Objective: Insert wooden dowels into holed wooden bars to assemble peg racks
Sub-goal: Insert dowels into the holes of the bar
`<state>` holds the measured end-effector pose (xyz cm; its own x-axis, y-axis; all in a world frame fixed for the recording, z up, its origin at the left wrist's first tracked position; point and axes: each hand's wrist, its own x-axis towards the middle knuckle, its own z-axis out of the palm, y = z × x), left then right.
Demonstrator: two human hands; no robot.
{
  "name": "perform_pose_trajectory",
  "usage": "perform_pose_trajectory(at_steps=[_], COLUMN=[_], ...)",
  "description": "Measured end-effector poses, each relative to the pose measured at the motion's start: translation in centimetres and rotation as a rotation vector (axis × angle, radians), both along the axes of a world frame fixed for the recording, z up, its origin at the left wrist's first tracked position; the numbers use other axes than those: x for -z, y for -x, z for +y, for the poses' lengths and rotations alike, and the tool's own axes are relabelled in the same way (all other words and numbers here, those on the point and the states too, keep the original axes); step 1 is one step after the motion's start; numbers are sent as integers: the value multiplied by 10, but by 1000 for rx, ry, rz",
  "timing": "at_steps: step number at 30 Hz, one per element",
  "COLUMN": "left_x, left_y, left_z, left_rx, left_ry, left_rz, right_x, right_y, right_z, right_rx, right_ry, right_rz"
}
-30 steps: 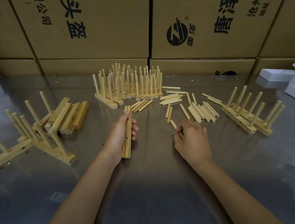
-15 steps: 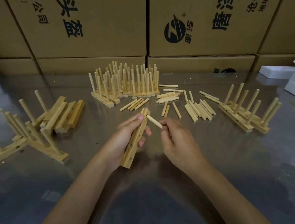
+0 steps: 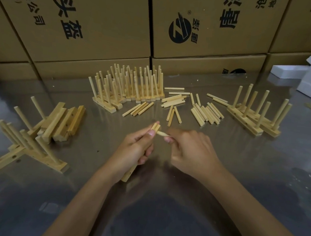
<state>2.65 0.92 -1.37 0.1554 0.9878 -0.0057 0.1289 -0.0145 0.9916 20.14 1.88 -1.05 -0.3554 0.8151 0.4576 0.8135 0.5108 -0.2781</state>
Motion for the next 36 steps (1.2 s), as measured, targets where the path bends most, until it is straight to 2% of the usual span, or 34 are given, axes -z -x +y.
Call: perform_pose_trajectory(at_steps=[6, 8, 11, 14, 17, 19, 22, 25, 28, 30, 34, 36], left_x=[3, 4, 7, 7, 6, 5, 4, 2, 3, 3, 3, 3], left_y=[-5, -7, -7, -7, 0, 7, 16, 20, 23, 25, 24, 23], left_z=[0, 0, 2, 4, 10, 14, 19, 21, 23, 24, 23, 22], left_rx=[-7, -3, 36, 23, -191, -333, -481, -495, -483, -477, -469, -462], left_ry=[-4, 20, 36, 50, 78, 86, 171, 239, 258, 264, 274, 271], left_rz=[-30, -26, 33, 55, -19, -94, -283, -380, -392, -390, -378, -377], right_x=[4, 2, 0, -1, 3, 10, 21, 28, 32, 34, 33, 29], right_y=[7, 7, 4, 1, -13, -23, -20, -5, 1, -2, -15, -20], right_z=[1, 0, 4, 13, 31, 46, 73, 94, 104, 103, 89, 78], right_rx=[4, -10, 13, -31, 132, 297, 405, 457, 496, 515, 554, 548], right_ry=[221, 302, 369, 473, 316, 242, 270, 272, 201, 191, 156, 111], right_rz=[352, 415, 390, 602, 749, 683, 441, 229, 222, 348, 770, 922])
